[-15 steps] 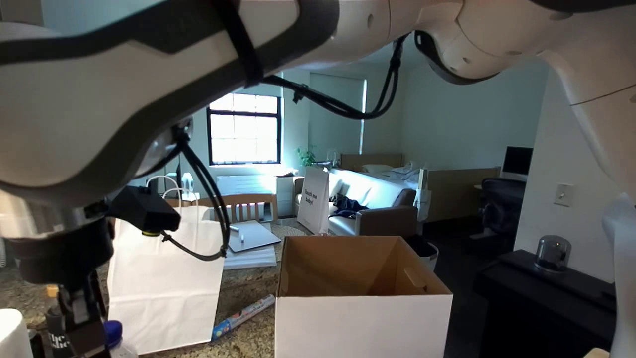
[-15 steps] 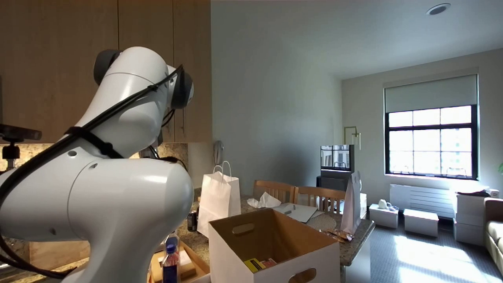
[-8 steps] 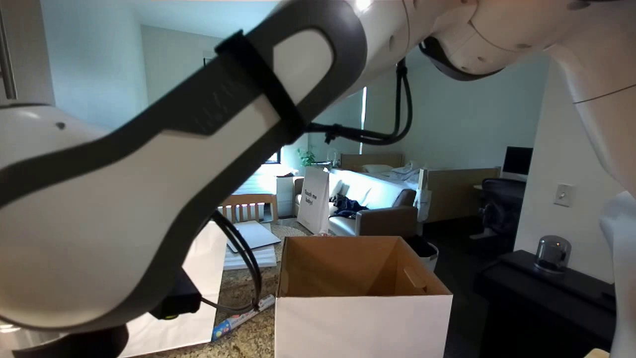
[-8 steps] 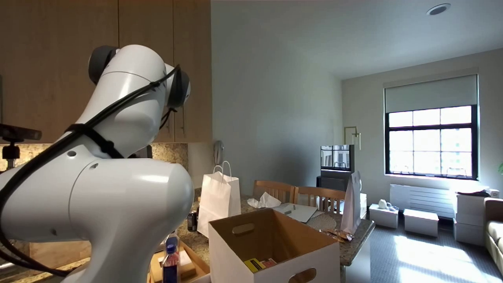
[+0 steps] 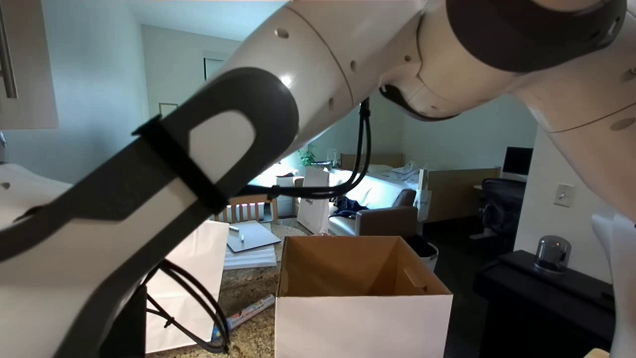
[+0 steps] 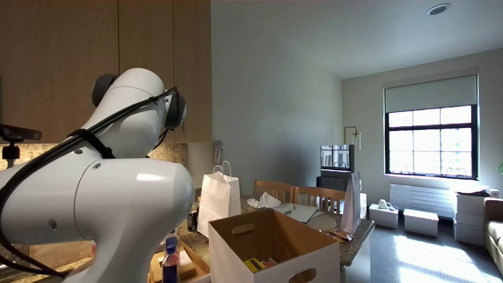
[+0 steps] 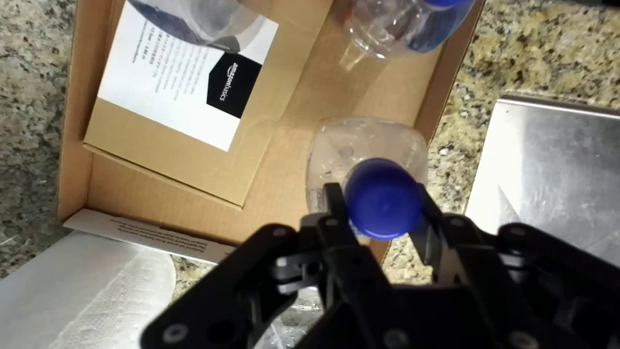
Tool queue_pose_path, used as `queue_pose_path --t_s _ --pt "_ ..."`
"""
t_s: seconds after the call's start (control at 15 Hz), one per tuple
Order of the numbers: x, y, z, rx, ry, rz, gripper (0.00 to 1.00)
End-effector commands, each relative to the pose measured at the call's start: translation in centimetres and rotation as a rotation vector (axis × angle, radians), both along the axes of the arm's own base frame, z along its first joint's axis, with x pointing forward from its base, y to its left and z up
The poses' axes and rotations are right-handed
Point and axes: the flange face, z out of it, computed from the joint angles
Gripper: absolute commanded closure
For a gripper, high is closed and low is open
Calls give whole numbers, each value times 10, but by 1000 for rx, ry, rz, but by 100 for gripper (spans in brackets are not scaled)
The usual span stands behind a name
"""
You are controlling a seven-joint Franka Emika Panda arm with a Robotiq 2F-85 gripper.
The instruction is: Pick up the bottle from the box and put it on the table
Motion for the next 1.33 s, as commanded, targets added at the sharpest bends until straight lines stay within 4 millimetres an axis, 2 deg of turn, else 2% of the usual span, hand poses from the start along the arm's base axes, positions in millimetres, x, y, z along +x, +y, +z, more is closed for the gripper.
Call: queue_pose_path --t_s 0.0,0.27,0.33,0.4,0.67,0.8,1.0,1.27 --pt "2 18 -25 -37 -16 -70 85" --pt "0 28 -54 -78 4 -97 86" --pt "0 30 -58 -78 7 -103 40" --pt "1 31 -61 -72 11 -109 39" --pt "6 28 -60 -51 6 -149 15" --pt "8 21 -50 -44 -8 -180 2" --pt "11 9 -23 -8 -52 -213 0" --pt "16 -27 33 8 -130 -253 0"
